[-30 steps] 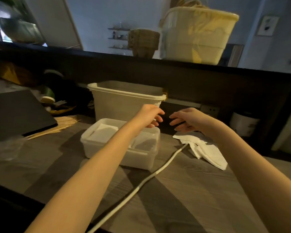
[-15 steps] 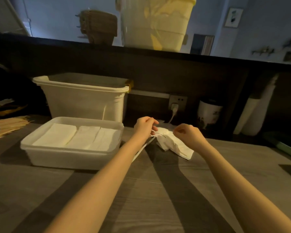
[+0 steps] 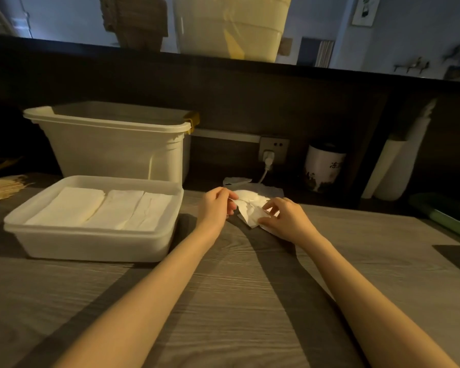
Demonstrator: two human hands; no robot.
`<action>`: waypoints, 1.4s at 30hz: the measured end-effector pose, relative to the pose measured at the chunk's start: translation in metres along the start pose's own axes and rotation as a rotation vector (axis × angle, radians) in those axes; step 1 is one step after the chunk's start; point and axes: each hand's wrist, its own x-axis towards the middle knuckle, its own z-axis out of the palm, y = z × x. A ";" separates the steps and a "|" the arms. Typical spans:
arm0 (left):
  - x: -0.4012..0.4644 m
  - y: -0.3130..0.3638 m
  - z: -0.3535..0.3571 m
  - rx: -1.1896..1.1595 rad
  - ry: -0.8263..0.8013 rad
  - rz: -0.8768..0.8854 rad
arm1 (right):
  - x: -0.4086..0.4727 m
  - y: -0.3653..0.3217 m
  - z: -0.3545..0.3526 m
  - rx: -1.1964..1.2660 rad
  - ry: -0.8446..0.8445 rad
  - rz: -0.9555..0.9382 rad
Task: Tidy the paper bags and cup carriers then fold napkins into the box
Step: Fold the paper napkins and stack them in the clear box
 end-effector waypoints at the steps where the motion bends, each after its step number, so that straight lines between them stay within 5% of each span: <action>1: 0.000 0.000 0.000 -0.002 -0.010 0.003 | -0.001 0.001 0.000 0.001 0.015 0.002; 8: -0.004 0.002 0.001 -0.019 -0.036 0.026 | -0.002 0.003 -0.005 0.025 0.141 0.049; 13: -0.003 0.003 0.000 0.001 -0.005 0.067 | -0.001 -0.008 -0.022 0.296 0.251 0.009; 17: -0.003 0.005 -0.001 0.027 -0.012 0.130 | -0.005 -0.019 -0.039 0.573 0.198 -0.054; 20: -0.008 0.010 0.001 -0.110 -0.081 0.007 | -0.007 -0.023 -0.047 0.693 0.125 -0.059; 23: -0.010 0.012 -0.001 -0.406 -0.232 -0.187 | -0.008 -0.026 -0.048 0.679 0.026 -0.072; 26: -0.014 0.012 -0.001 -0.407 -0.384 -0.214 | -0.008 -0.026 -0.044 0.609 0.030 -0.082; 35: -0.007 0.006 -0.004 -0.408 -0.253 -0.319 | -0.003 -0.024 -0.039 0.212 0.002 -0.050; 42: -0.011 0.013 -0.008 -0.639 -0.462 -0.444 | -0.004 -0.026 -0.041 0.412 0.028 0.002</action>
